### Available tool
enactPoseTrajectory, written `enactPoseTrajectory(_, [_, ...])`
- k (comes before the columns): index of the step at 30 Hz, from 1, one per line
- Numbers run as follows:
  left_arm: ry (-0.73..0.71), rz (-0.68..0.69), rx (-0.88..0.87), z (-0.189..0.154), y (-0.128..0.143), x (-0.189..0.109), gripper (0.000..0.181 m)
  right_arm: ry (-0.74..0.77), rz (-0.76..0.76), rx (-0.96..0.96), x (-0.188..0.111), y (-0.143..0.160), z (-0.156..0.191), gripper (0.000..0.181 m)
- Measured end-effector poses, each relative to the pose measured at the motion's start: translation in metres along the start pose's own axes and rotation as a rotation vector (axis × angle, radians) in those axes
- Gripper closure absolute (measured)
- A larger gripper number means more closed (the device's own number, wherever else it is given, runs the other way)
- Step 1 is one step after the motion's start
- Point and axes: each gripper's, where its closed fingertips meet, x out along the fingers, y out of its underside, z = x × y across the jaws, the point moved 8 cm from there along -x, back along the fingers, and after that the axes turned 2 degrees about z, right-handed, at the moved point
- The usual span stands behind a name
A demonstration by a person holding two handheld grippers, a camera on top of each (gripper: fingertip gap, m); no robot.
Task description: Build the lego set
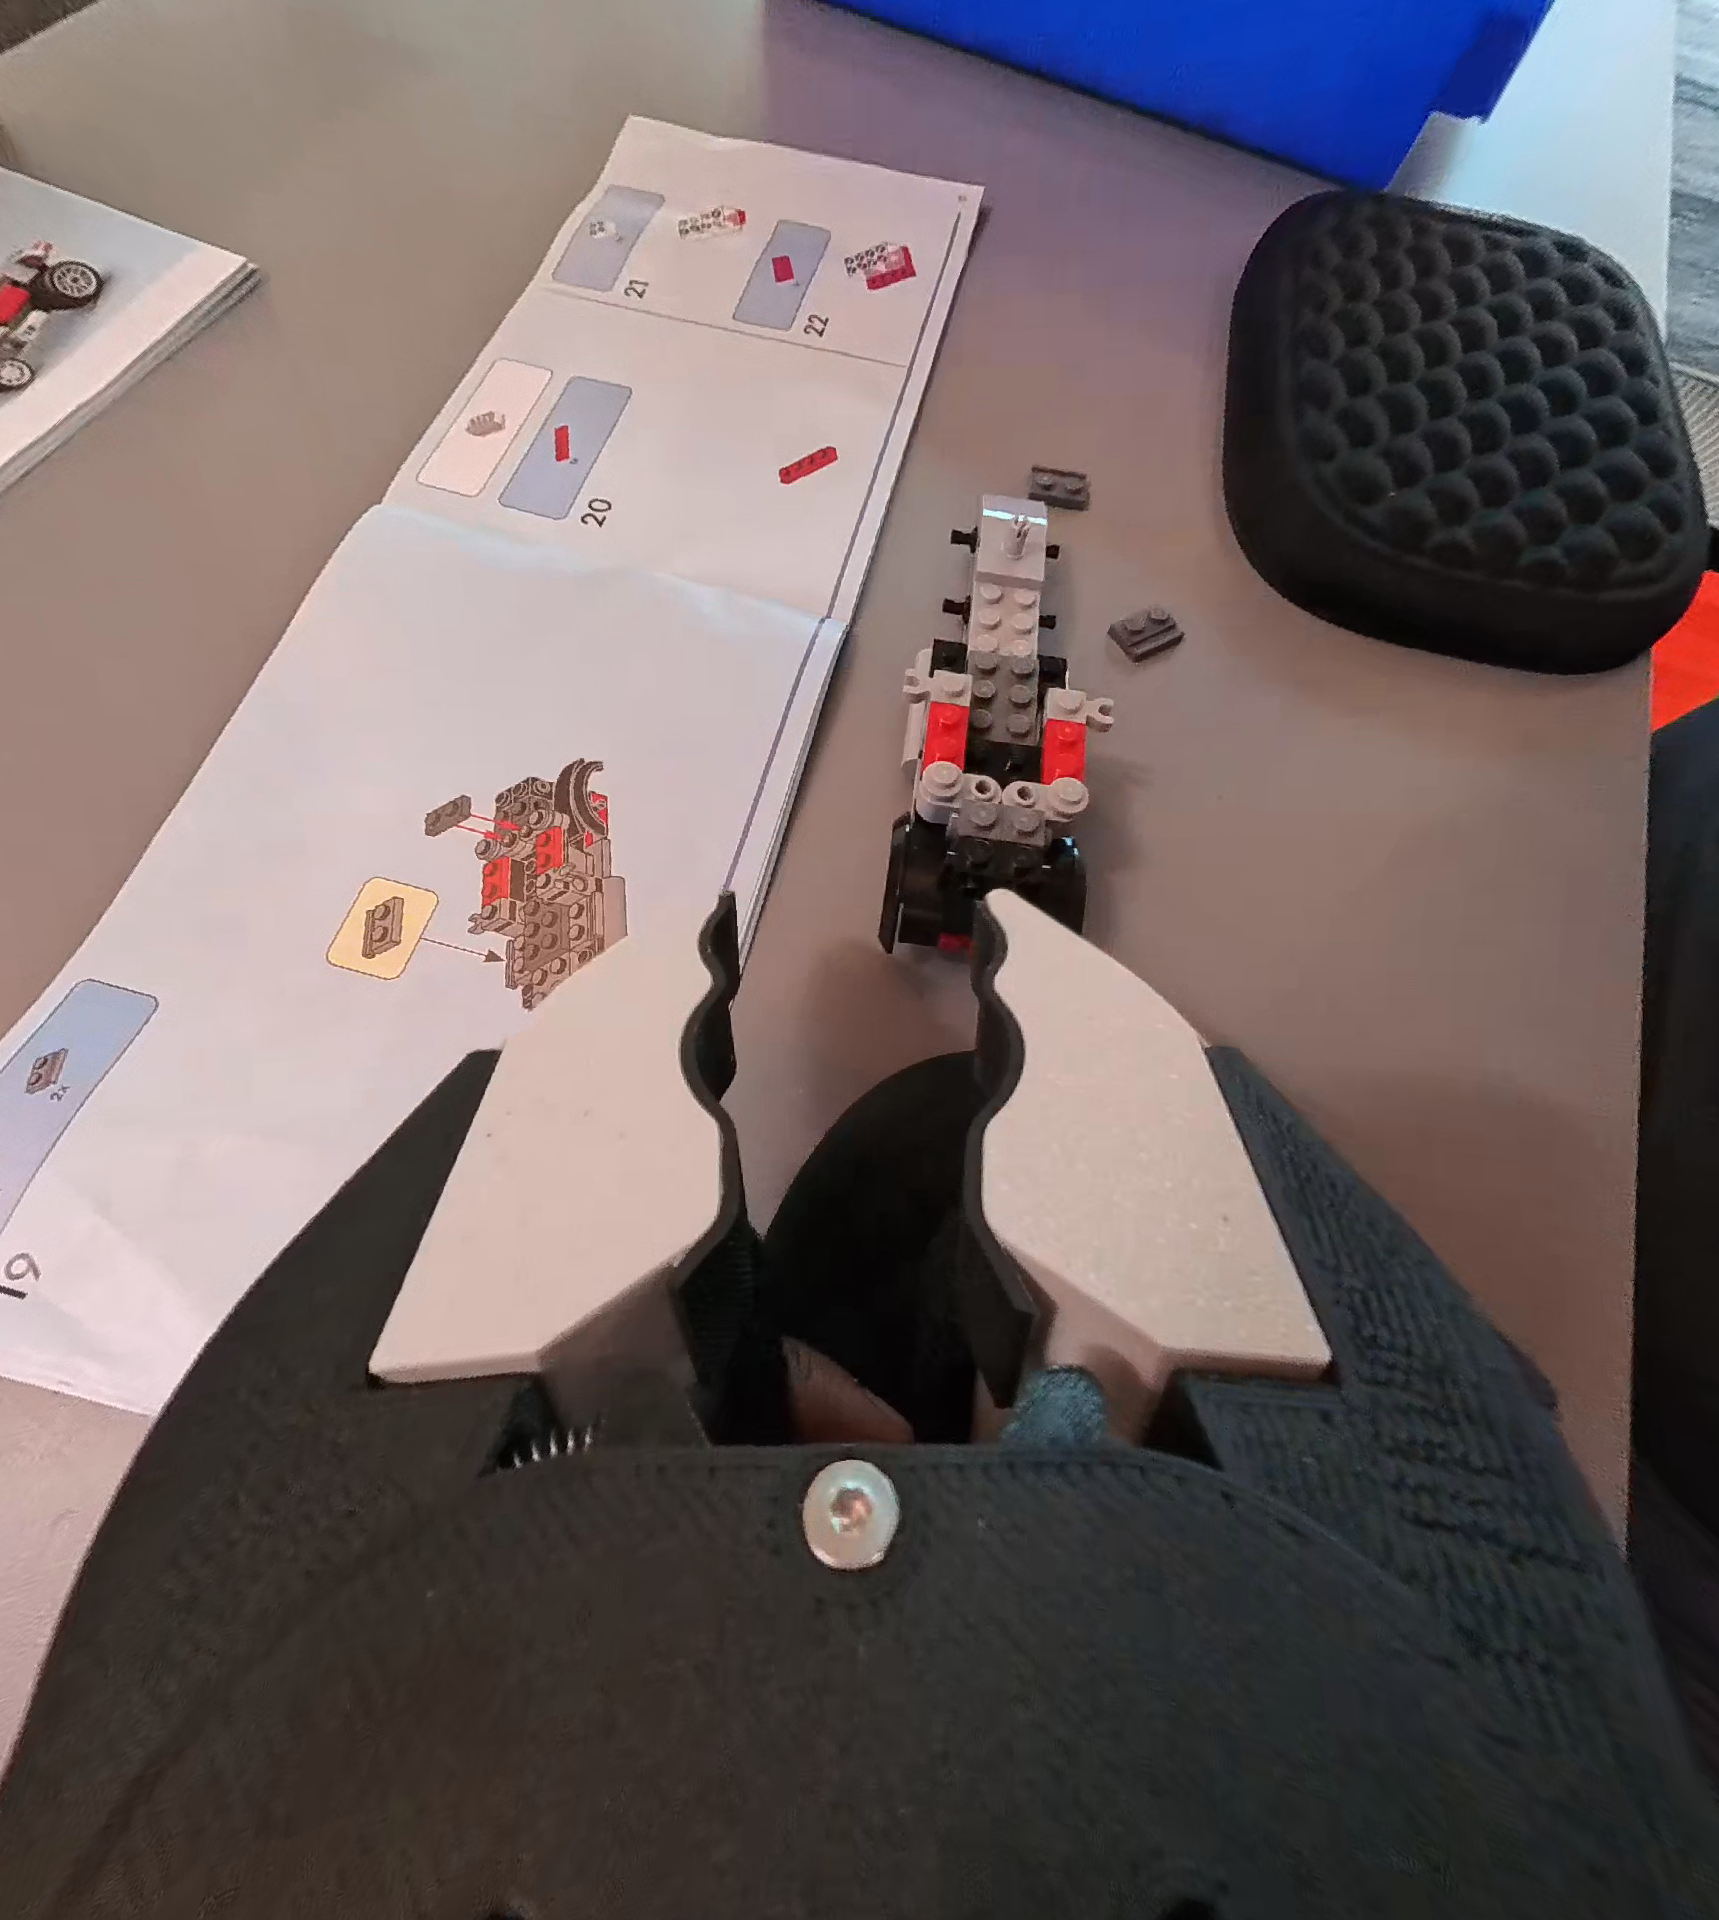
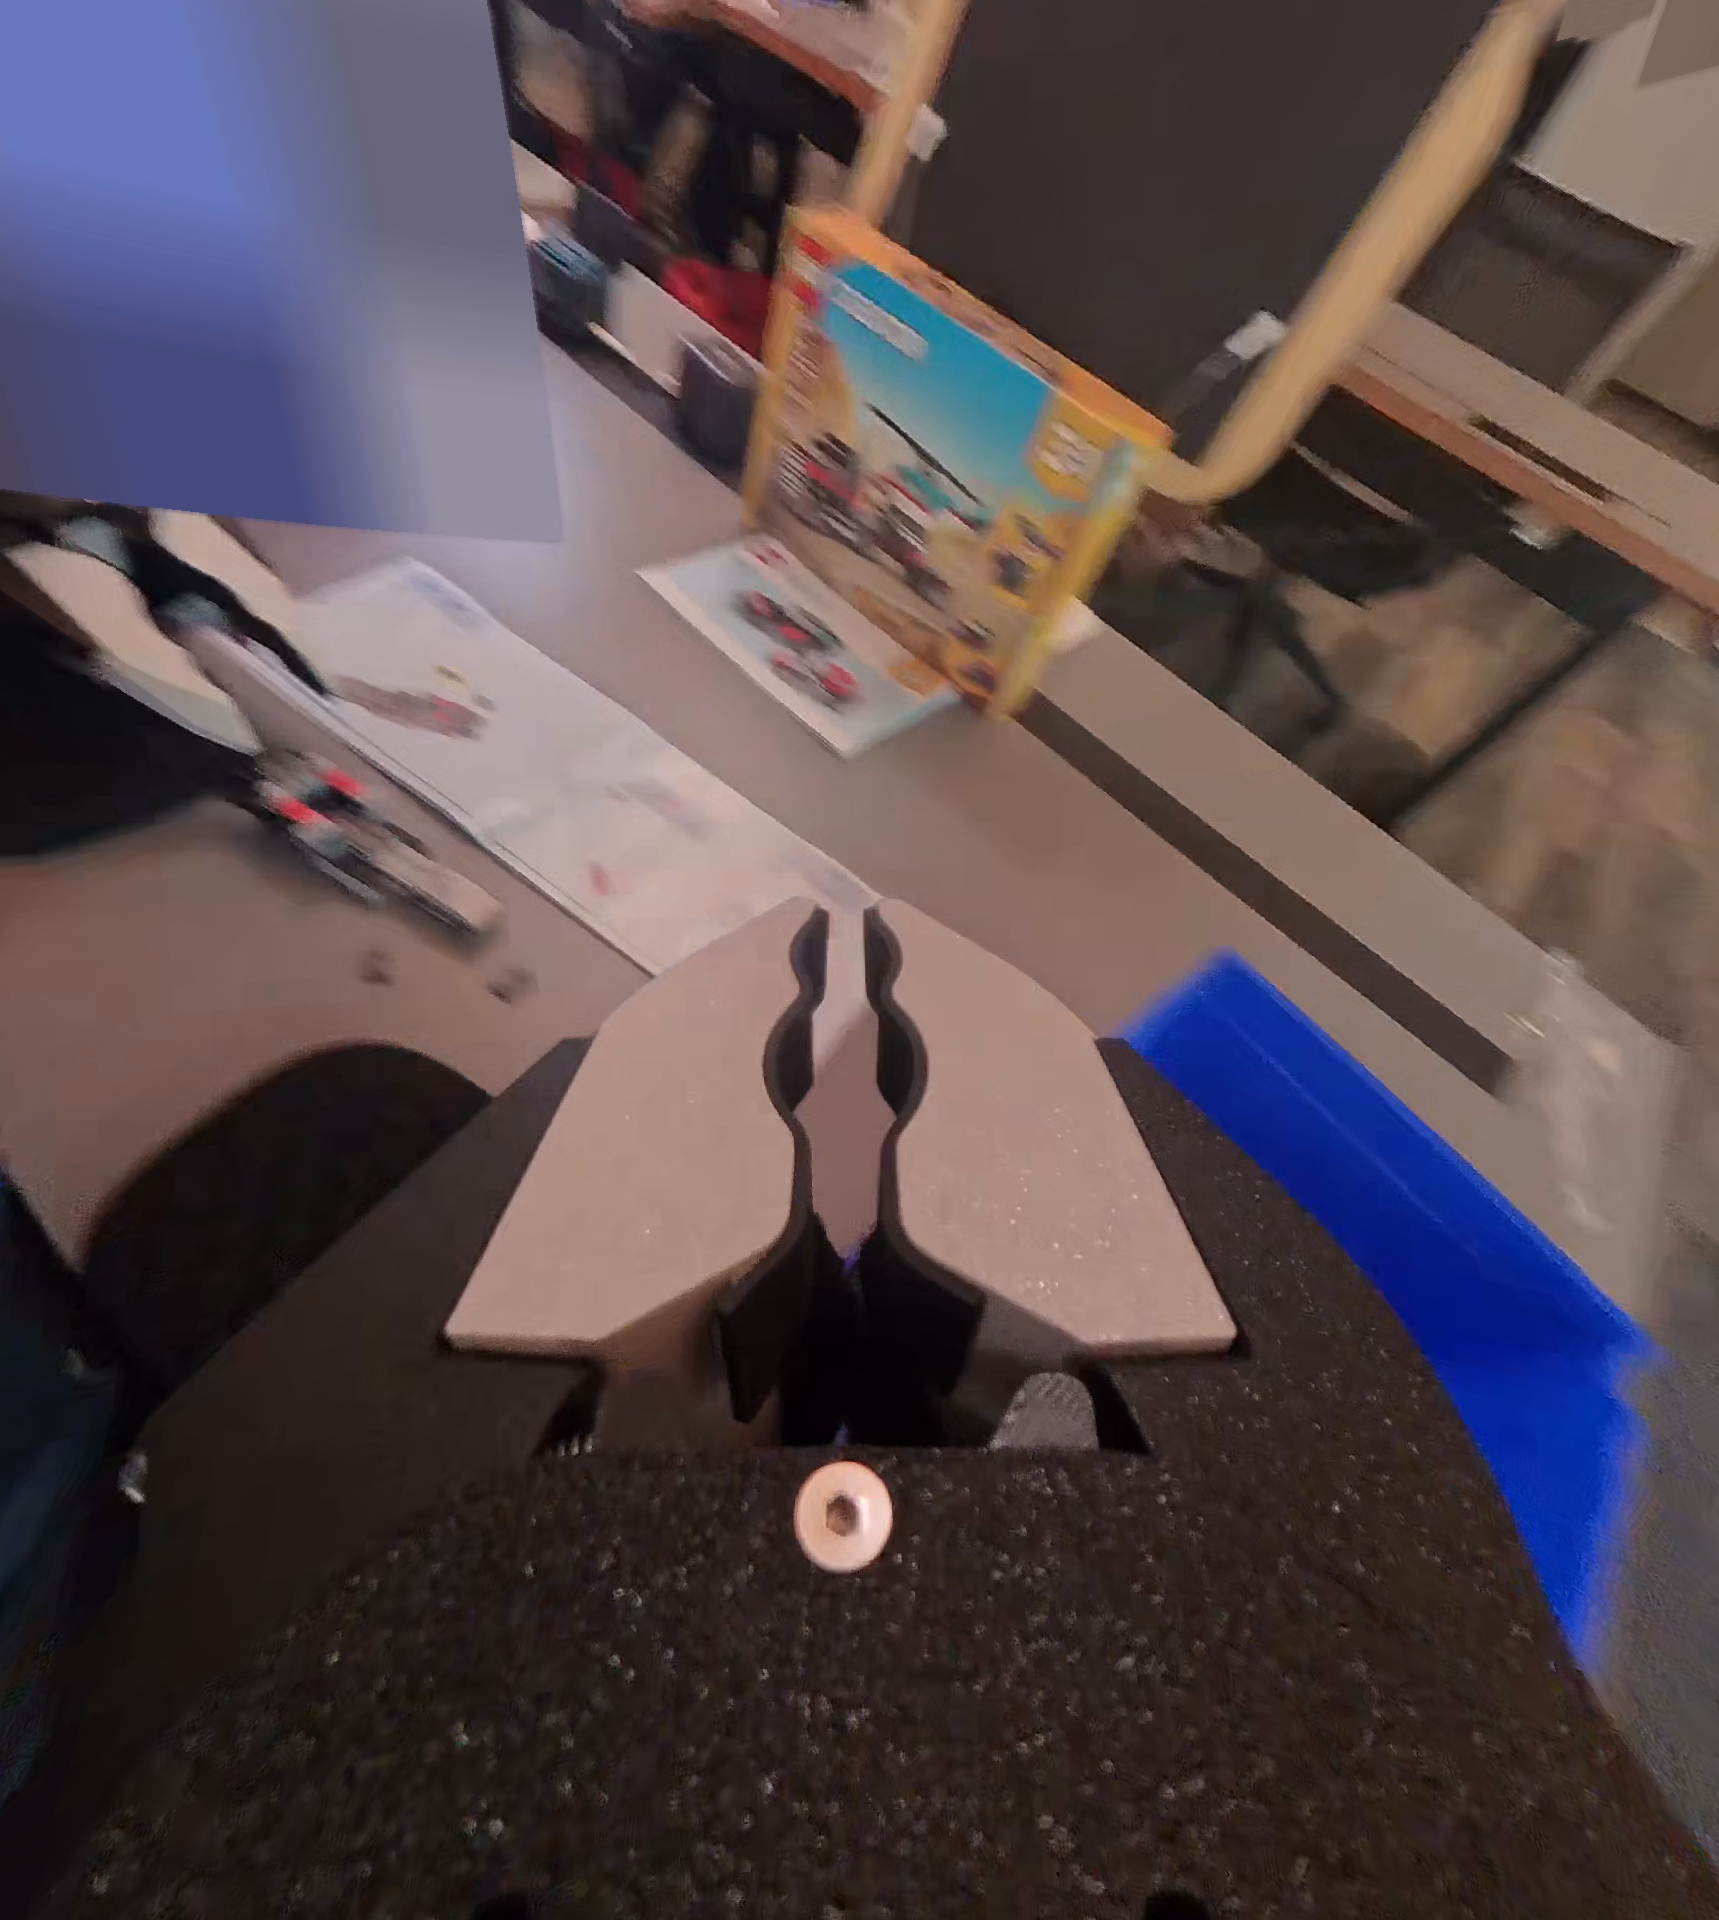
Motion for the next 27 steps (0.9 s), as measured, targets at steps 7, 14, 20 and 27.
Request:
enactPoseTrajectory(7, [0.000,0.068,-0.039,0.003,0.001,0.006,0.138,0.192,0.173,0.157,-0.062,0.059,-0.066,0.177])
enactPoseTrajectory(14, [-0.007,0.046,-0.044,0.004,0.001,0.004,0.139,0.133,0.367,0.234,-0.048,0.112,-0.091,0.161])
enactPoseTrajectory(20, [0.000,0.010,-0.033,0.002,0.000,0.001,0.139,0.023,0.496,0.205,-0.039,0.122,-0.100,0.148])
enactPoseTrajectory(27, [0.034,-0.028,-0.078,0.006,-0.001,-0.003,0.139,-0.045,0.688,0.313,-0.032,0.153,-0.077,0.152])
